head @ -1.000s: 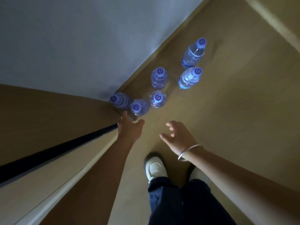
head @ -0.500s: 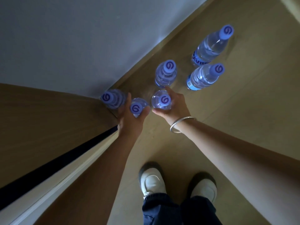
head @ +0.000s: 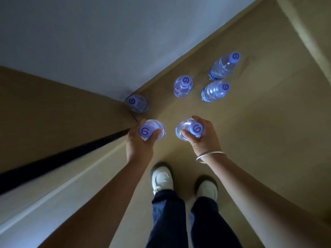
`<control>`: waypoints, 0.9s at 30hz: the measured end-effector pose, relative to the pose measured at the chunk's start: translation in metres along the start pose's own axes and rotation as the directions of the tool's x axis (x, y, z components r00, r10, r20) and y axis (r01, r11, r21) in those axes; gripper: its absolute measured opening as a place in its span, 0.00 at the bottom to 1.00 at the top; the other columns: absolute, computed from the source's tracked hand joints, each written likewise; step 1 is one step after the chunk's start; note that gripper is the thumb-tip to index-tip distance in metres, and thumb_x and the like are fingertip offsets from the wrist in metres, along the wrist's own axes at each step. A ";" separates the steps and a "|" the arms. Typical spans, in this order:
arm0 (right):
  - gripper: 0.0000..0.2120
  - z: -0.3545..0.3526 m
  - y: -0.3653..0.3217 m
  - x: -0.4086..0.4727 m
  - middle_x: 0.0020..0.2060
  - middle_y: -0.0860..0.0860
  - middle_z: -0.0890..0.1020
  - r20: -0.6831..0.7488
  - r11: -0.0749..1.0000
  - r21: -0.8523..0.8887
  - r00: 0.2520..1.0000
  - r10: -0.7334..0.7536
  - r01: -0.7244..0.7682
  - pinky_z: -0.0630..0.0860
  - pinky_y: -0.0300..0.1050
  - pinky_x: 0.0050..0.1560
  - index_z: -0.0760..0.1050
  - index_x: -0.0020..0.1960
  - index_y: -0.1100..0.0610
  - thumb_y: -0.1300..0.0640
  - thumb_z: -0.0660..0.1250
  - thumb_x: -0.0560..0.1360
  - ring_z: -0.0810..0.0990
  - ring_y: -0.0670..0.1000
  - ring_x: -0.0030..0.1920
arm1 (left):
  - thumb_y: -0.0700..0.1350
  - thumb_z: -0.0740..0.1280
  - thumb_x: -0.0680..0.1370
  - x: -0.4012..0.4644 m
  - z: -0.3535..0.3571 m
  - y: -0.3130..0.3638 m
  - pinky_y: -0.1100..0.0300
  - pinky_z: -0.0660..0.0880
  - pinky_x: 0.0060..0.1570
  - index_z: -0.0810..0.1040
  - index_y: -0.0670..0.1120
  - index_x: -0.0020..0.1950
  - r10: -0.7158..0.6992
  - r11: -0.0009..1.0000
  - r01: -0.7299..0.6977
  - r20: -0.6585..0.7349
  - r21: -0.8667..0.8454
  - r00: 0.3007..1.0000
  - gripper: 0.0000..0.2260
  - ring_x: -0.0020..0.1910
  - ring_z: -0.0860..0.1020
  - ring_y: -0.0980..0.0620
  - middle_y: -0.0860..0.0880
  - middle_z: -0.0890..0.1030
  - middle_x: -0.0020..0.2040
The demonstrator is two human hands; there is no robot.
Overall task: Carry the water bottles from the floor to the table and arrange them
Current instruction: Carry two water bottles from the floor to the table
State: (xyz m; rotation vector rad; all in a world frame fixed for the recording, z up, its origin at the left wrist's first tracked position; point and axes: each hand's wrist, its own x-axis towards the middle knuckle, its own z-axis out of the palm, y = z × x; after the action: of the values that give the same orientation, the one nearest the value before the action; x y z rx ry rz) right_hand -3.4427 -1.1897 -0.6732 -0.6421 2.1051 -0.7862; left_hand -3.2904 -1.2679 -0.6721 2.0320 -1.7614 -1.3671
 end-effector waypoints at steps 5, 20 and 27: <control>0.13 -0.062 -0.059 -0.081 0.40 0.58 0.79 -0.062 0.985 -0.036 0.983 -0.172 0.170 0.69 0.46 0.47 0.78 0.48 0.62 0.59 0.75 0.66 0.76 0.60 0.44 | 0.47 0.72 0.71 -0.077 -0.052 0.047 0.61 0.71 0.51 0.76 0.44 0.61 -0.102 0.990 0.096 -0.054 -0.105 0.993 0.20 0.54 0.77 0.48 0.45 0.80 0.56; 0.16 -0.222 -0.243 -0.250 0.42 0.40 0.74 0.114 0.702 -0.031 0.701 -0.704 0.711 0.64 0.20 0.51 0.77 0.47 0.63 0.52 0.67 0.66 0.71 0.38 0.43 | 0.51 0.76 0.66 -0.332 -0.242 0.189 0.79 0.68 0.44 0.72 0.68 0.48 0.167 0.964 -0.207 -0.224 -0.168 0.960 0.19 0.45 0.74 0.68 0.69 0.75 0.49; 0.21 -0.242 -0.324 -0.350 0.46 0.47 0.78 0.356 0.585 0.027 0.539 -0.763 0.811 0.72 0.35 0.53 0.79 0.51 0.60 0.45 0.67 0.67 0.78 0.50 0.46 | 0.56 0.74 0.66 -0.461 -0.339 0.185 0.72 0.70 0.37 0.78 0.57 0.57 0.013 0.990 -0.074 -0.445 -0.119 0.895 0.21 0.40 0.78 0.63 0.65 0.79 0.39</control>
State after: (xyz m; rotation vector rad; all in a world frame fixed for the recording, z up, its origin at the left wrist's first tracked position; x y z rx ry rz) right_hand -3.3827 -1.1023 -0.1495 -1.7670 1.4882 -0.9080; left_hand -3.1533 -1.0891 -0.1148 2.0132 -1.4631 -0.8819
